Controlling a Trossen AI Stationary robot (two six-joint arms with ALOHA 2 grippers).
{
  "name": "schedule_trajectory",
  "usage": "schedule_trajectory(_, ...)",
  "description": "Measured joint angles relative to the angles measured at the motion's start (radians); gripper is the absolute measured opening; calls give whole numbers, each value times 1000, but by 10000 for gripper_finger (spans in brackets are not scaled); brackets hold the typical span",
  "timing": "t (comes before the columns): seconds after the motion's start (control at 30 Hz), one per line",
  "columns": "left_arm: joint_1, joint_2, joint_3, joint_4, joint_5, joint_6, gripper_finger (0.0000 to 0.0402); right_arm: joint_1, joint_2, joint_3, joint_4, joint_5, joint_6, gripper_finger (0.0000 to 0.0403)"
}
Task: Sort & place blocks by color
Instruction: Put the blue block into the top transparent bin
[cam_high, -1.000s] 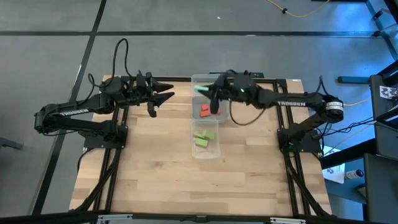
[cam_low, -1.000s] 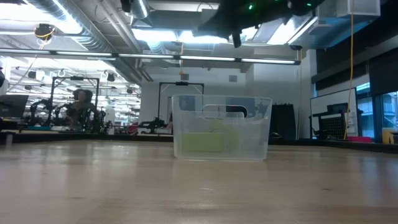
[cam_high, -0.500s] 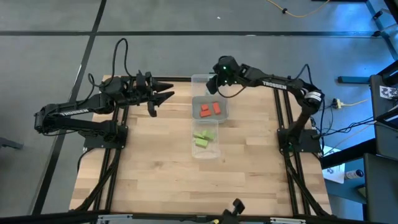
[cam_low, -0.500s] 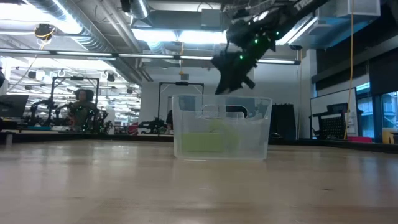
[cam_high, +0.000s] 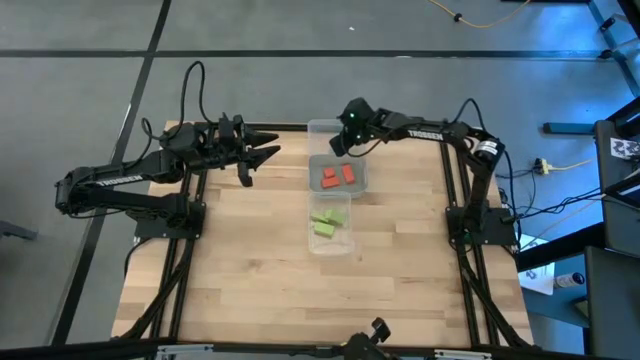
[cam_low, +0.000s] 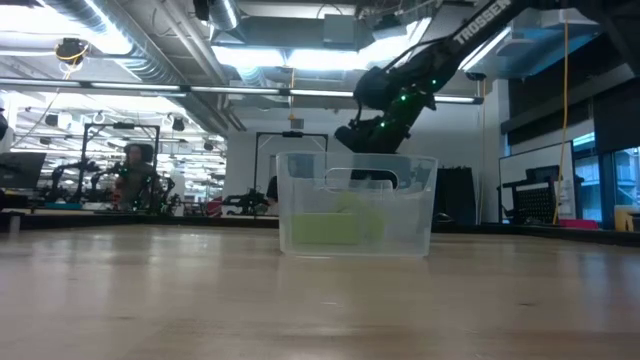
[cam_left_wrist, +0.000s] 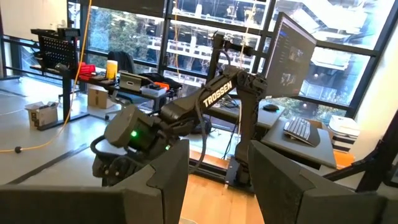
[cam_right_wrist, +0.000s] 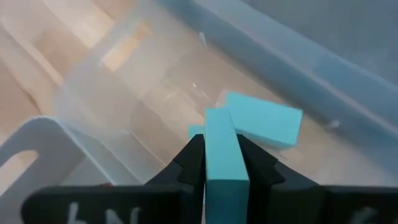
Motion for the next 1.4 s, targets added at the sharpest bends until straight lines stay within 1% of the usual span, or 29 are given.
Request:
schedule_trajectory(0.3,0,0,0,0,0,-1,157,0,24,-1,0,1,49,62)
schedule_trajectory(0.47,0,0,0,0,0,-1,157,-1,24,-1,4,27,55,62)
schedule_trajectory(0.63,0,0,0,0,0,-1,157,-5,28,-1,6,34,125,62)
schedule_trajectory(0.77,0,0,0,0,0,-2,157,-6,38,-2,11,35,139,62)
schedule_trajectory(1.1,0,0,0,0,-28,-2,157,-8,38,-91,143,46,278,62)
schedule_trajectory(1.3,0,0,0,0,-28,-1,157,-8,38,-135,179,60,315,63)
schedule_trajectory(1.4,0,0,0,0,-28,-1,157,-8,38,-139,185,62,308,66)
